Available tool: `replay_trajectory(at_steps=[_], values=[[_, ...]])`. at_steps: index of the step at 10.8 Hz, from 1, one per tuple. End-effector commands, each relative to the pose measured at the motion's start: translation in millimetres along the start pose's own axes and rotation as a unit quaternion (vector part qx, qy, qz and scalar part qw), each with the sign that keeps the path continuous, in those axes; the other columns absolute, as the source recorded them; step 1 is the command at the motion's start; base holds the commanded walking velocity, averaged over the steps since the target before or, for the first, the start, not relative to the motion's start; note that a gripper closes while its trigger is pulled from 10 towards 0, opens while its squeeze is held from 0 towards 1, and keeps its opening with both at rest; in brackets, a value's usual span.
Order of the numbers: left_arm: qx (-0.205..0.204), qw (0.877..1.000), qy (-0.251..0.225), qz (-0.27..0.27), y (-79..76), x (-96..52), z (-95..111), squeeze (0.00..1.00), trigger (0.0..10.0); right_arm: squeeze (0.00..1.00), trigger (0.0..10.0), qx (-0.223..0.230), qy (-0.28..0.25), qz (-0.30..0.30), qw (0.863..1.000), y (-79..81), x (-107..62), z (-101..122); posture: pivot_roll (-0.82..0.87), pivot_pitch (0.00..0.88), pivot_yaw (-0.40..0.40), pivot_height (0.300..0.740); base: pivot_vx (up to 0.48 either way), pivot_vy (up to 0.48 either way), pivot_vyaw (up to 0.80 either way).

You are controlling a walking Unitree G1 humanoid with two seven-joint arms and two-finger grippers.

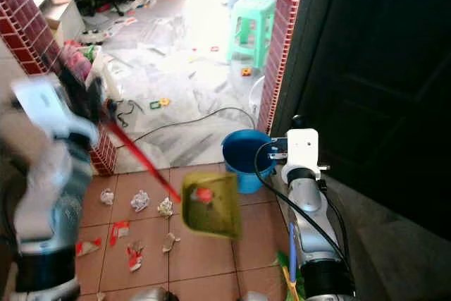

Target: Sweep floor

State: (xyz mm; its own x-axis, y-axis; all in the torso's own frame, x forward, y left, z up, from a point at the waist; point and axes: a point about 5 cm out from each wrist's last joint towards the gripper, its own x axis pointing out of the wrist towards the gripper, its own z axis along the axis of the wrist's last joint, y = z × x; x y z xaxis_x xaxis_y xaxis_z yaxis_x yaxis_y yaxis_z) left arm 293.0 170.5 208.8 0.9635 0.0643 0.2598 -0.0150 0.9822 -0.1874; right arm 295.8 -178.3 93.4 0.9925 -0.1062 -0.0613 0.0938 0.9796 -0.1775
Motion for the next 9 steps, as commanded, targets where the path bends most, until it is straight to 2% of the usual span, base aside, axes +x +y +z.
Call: replay_trajectory(at_steps=[1, 4, 7, 9], values=[[-0.014, 0.998, -0.065, -0.019, -6.5, 4.6, 31.4, 0.0, 10.0, 0.0, 10.0, -0.011, -0.027, 0.004, 1.0, 0.1, 4.8, 10.8, -0.07, 0.0, 0.024, 0.74, 0.0, 0.0, 0.0], [-0.01, 0.999, -0.037, 0.004, 6.0, 6.6, 21.5, 0.0, 10.0, 0.0, 10.0, -0.011, -0.027, 0.003, 1.0, 0.7, 5.3, 10.4, -0.07, 0.0, 0.028, 0.74, 0.0, 0.0, 0.0], [-0.015, 0.996, -0.086, -0.007, 1.2, 25.0, 44.6, 0.0, 10.0, 0.0, 10.0, -0.011, -0.026, 0.003, 1.0, 0.1, 5.4, 9.7, -0.07, 0.0, 0.025, 0.74, 0.0, 0.0, 0.0], [-0.019, 0.994, -0.103, -0.013, -1.8, 35.2, 51.1, 0.0, 10.0, 0.0, 10.0, -0.009, -0.028, 0.003, 1.0, 1.1, 5.0, 10.2, -0.08, 0.0, 0.029, 0.74, 0.377, 0.0, 0.0]])
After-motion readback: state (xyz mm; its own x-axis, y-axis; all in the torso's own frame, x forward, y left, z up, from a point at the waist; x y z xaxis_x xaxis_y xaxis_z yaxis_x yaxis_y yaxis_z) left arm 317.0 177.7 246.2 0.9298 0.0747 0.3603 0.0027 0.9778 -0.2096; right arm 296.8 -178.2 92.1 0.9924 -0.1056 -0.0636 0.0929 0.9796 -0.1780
